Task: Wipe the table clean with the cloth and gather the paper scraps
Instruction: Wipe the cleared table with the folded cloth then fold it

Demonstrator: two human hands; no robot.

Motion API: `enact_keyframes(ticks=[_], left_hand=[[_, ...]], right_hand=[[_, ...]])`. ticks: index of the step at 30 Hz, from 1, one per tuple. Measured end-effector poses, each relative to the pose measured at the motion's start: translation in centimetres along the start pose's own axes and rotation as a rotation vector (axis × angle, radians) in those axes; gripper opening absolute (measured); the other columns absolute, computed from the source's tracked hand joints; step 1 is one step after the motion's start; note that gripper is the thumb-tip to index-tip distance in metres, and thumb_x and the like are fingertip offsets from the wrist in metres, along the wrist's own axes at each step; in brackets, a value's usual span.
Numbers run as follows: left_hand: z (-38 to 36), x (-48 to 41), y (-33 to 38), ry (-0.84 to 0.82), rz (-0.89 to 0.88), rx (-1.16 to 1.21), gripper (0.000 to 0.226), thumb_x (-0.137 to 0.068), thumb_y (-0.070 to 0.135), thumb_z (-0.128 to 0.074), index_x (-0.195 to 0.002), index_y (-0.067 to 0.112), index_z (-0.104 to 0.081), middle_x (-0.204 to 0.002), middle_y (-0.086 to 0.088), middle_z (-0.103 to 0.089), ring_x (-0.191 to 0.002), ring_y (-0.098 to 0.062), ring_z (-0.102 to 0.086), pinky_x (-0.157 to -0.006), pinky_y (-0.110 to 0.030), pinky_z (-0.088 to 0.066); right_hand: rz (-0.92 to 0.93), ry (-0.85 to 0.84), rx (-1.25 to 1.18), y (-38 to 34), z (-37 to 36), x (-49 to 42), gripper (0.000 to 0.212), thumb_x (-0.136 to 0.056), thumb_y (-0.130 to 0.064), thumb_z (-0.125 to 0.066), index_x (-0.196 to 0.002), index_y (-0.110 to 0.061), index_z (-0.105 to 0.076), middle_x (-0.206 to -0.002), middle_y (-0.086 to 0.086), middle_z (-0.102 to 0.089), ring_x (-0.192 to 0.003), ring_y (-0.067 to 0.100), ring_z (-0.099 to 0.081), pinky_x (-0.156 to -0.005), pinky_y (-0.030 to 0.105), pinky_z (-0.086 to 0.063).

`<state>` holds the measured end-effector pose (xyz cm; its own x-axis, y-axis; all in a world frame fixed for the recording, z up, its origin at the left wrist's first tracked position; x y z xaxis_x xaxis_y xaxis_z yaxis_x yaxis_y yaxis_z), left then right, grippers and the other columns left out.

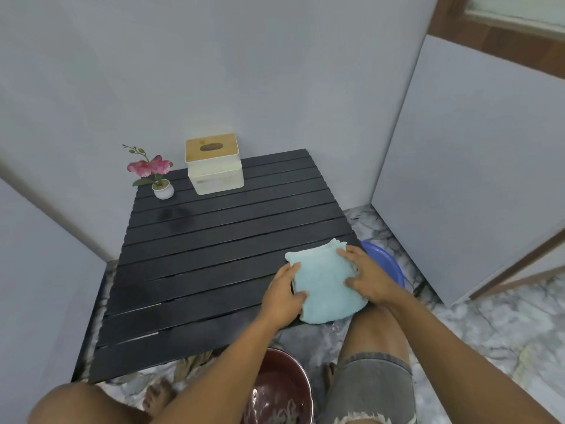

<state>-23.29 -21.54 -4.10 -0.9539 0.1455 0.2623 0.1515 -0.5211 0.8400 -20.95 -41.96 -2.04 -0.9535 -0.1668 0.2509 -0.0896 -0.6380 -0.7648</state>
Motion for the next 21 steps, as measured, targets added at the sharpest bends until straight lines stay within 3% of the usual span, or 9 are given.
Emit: enact_keyframes(ticks=[3,6,7,9,11,13,17,21], left_hand=[[0.0,-0.4,0.5,0.005,-0.037,0.057,0.068,-0.079,0.014,-0.064,-0.142,0.025,-0.040,-0.151,0.010,-0.028,-0.116,-0.029,-0.056,-0.093,-0.049,-0.050],[-0.1,-0.6,1.7,0.057,-0.061,0.163,0.064,-0.086,0.002,-0.062,-0.142,0.021,-0.040,-0.142,0.019,-0.029,-0.074,-0.013,-0.064,-0.070,-0.039,-0.059],[-0.3,-0.7,1.9,0.060,-0.062,0.163,0.064,-0.086,0.001,-0.062,-0.142,0.020,-0.039,-0.140,0.020,-0.028,-0.074,-0.010,-0.063,-0.069,-0.038,-0.059],[-0.8,-1.1,2.0,0.035,-0.059,0.067,0.070,-0.083,0.007,-0.067,-0.144,0.018,-0.035,-0.144,0.018,-0.026,-0.109,-0.011,-0.057,-0.081,-0.042,-0.056],[-1.2,-1.4,1.8,-0.036,-0.035,-0.075,0.077,-0.081,0.015,-0.070,-0.147,0.015,-0.030,-0.154,0.010,-0.018,-0.135,-0.018,-0.035,-0.098,-0.046,-0.047],[-1.3,-1.4,1.8,-0.058,-0.034,-0.172,0.077,-0.082,0.015,-0.070,-0.147,0.010,-0.029,-0.156,0.005,-0.015,-0.139,-0.018,-0.028,-0.110,-0.035,-0.032],[-1.2,-1.6,2.1,-0.034,-0.076,-0.202,0.067,-0.079,0.012,-0.070,-0.138,0.009,-0.040,-0.146,0.009,-0.031,-0.130,-0.015,-0.039,-0.098,-0.022,-0.035],[-1.0,-1.7,2.1,-0.024,-0.089,-0.199,0.072,-0.077,0.007,-0.070,-0.140,0.011,-0.037,-0.151,0.012,-0.026,-0.130,-0.013,-0.037,-0.095,-0.016,-0.029]], right_hand=[[-0.008,0.044,-0.019,-0.2,0.7,-0.4,0.069,-0.077,0.009,-0.060,-0.141,-0.013,-0.041,-0.151,0.004,-0.027,-0.137,0.016,-0.029,-0.100,0.013,-0.023],[0.002,0.102,-0.029,-0.5,2.0,-0.5,0.069,-0.078,0.010,-0.057,-0.141,-0.014,-0.040,-0.147,-0.001,-0.028,-0.129,0.012,-0.033,-0.093,0.007,-0.025],[0.015,0.122,-0.010,-0.4,2.4,-0.5,0.069,-0.079,0.010,-0.056,-0.142,-0.013,-0.040,-0.145,-0.001,-0.029,-0.125,0.009,-0.034,-0.088,0.001,-0.025],[0.026,0.133,0.058,-0.1,2.8,-0.6,0.070,-0.079,0.008,-0.056,-0.142,-0.013,-0.038,-0.144,0.000,-0.030,-0.121,0.008,-0.034,-0.084,-0.004,-0.023],[-0.017,0.086,0.144,0.8,2.5,-0.6,0.071,-0.079,0.002,-0.060,-0.144,-0.014,-0.036,-0.149,0.003,-0.028,-0.129,0.014,-0.035,-0.093,0.005,-0.021],[-0.066,0.057,0.175,1.7,2.1,-0.6,0.070,-0.079,-0.003,-0.064,-0.143,-0.014,-0.037,-0.151,0.008,-0.029,-0.136,0.020,-0.032,-0.098,0.013,-0.021],[-0.093,0.091,0.230,1.9,2.0,-0.8,0.067,-0.081,-0.009,-0.065,-0.142,-0.017,-0.040,-0.150,0.003,-0.033,-0.133,0.020,-0.038,-0.104,0.025,-0.031],[-0.088,0.087,0.291,1.9,1.9,-1.0,0.064,-0.082,-0.011,-0.064,-0.142,-0.019,-0.041,-0.150,-0.001,-0.035,-0.133,0.018,-0.038,-0.104,0.026,-0.033]])
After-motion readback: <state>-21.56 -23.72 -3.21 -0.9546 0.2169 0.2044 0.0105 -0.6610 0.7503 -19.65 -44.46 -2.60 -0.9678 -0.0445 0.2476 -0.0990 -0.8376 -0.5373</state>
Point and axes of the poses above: each hand's wrist, its own x-axis away from the middle knuckle, its own z-axis out of the back of the hand, y = z × x, the point moved 3 cm from there along -x, towards the middle knuckle
